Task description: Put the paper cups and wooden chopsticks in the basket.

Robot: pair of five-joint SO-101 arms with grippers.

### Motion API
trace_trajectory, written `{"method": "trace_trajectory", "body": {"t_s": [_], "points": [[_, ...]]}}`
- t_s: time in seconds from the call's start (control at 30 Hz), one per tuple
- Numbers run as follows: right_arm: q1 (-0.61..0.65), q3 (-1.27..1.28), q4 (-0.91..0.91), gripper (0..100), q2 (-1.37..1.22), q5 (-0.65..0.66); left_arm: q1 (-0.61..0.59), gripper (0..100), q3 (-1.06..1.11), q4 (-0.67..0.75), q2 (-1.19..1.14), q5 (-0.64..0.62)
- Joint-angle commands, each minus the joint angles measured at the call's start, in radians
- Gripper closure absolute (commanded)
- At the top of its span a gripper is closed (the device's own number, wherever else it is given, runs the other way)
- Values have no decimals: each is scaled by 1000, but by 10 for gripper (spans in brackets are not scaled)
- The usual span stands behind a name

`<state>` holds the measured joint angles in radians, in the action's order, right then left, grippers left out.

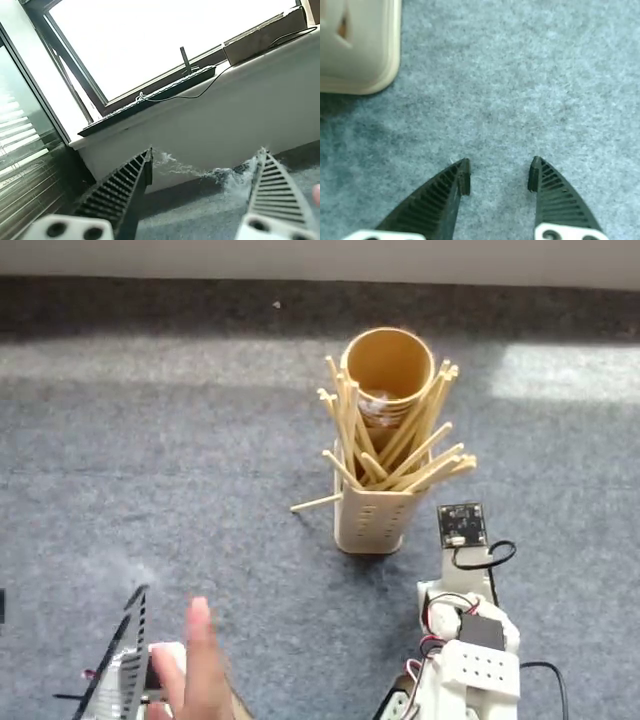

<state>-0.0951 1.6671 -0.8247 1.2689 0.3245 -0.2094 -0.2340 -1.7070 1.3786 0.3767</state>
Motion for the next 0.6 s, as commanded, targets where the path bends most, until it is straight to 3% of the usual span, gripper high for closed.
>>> {"method": "trace_trajectory", "body": {"t_s": [0.0,0.2,0.57], "points": [[16,68,13,796,2,14,-10,677,4,-20,-8,3],[87,68,13,796,1,14,-15,677,4,-20,-8,0],[102,68,13,796,1,14,-15,677,2,-46,-7,2]]}}
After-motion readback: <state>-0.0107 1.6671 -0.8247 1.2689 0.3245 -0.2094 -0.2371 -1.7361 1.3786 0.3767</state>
